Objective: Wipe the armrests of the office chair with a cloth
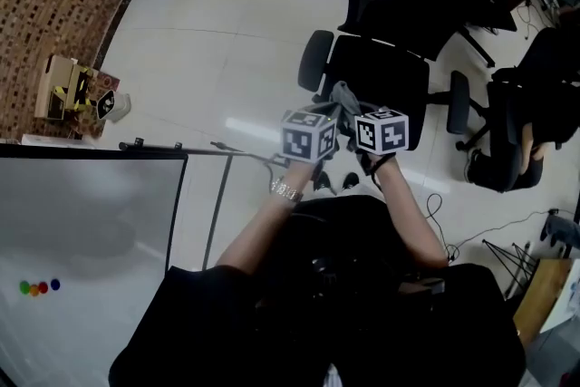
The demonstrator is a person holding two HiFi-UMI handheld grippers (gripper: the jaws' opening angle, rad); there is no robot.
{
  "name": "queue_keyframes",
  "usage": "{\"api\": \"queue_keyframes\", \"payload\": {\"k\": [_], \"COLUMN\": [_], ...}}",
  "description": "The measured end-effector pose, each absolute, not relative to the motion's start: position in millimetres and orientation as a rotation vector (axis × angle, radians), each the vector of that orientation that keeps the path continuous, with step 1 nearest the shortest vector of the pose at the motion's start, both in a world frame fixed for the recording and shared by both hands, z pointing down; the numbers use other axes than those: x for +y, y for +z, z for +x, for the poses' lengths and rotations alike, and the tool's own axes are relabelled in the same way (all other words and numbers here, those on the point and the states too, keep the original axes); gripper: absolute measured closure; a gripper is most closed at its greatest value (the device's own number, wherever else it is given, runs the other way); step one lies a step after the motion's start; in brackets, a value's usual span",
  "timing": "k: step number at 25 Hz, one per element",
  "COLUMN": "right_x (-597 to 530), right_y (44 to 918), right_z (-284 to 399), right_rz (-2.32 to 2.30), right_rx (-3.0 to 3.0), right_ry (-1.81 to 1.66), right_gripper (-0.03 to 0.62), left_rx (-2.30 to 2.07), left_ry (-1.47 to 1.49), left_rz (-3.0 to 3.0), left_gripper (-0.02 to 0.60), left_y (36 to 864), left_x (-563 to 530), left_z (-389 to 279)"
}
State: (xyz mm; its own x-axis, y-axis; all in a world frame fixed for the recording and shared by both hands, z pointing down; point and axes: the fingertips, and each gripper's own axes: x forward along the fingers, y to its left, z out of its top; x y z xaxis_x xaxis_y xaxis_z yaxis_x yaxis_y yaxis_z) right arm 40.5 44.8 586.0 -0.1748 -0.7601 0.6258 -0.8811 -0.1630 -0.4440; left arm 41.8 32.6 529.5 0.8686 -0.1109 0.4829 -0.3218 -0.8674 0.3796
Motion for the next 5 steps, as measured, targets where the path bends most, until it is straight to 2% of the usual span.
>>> {"api": "queue_keyframes", "payload": {"k": [5], "right_x": [37.4], "right_y": [577.0], "right_z": [48.6], "right_rz": [1.933], "right_rx": [-1.913], "right_ry": [1.211], "right_gripper": [0.556], "left_rx": [-0.344], "left_ry": [0.595], "left_rz": [2.608], "left_gripper": [0.597], "left_y": [519.0], "left_x": [21.6], "left_z": [49.0]}}
